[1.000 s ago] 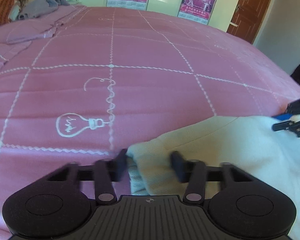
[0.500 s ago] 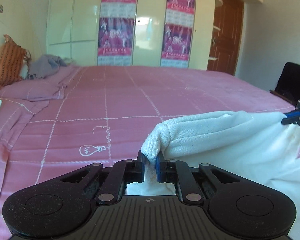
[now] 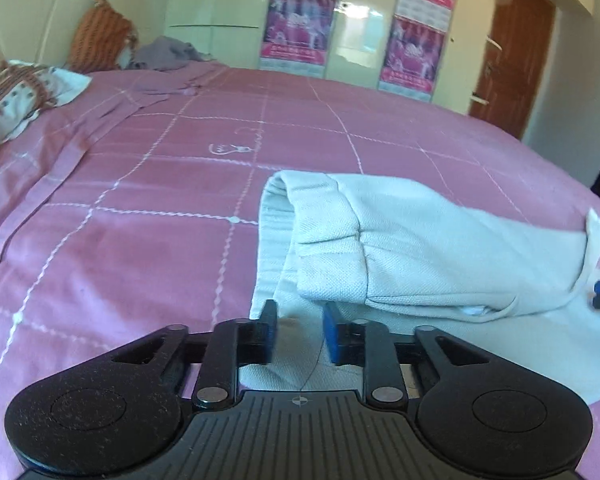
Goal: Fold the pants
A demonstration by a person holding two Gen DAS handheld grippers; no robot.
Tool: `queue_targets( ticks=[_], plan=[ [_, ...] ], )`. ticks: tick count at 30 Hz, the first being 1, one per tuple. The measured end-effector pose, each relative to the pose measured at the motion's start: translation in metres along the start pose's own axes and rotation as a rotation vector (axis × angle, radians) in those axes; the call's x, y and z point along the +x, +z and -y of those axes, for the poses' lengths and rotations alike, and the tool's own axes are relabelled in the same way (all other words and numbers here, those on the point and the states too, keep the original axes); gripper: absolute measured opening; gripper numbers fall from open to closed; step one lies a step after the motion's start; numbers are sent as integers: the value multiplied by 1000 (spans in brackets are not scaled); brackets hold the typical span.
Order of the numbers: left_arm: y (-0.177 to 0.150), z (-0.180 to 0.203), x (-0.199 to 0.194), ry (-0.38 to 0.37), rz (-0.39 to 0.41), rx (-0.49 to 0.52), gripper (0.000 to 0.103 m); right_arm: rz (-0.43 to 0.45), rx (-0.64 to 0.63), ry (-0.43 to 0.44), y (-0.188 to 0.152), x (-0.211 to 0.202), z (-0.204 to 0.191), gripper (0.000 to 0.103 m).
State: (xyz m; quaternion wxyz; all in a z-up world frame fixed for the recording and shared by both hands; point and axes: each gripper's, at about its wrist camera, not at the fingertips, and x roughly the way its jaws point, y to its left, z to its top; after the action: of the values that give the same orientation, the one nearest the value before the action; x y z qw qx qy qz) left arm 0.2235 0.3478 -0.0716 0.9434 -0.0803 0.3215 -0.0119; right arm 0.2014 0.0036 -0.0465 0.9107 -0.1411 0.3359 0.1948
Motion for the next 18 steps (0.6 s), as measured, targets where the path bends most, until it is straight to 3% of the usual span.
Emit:
queue_targets(
  ticks=[1, 2, 5, 8, 14, 18],
  plan=[
    [0, -1, -10, 20, 24, -31, 68, 8, 48, 5, -1, -8, 6, 33],
    [-1, -1, -19, 23, 50, -64, 76, 13, 94, 7, -2, -15, 12, 38],
    [1, -9, -27, -128, 49, -271, 76, 18, 302, 53, -7, -25, 38, 52],
    [-3, -14, -9, -221, 3, -448, 75, 4, 555, 129, -17, -15, 68, 53],
    [-15, -15, 28, -234, -82, -653, 65, -54, 992, 223, -33, 22, 106, 54],
    [-19, -15, 51, -249, -121, -703, 59, -101, 1095, 202, -39, 44, 116, 51]
  ],
)
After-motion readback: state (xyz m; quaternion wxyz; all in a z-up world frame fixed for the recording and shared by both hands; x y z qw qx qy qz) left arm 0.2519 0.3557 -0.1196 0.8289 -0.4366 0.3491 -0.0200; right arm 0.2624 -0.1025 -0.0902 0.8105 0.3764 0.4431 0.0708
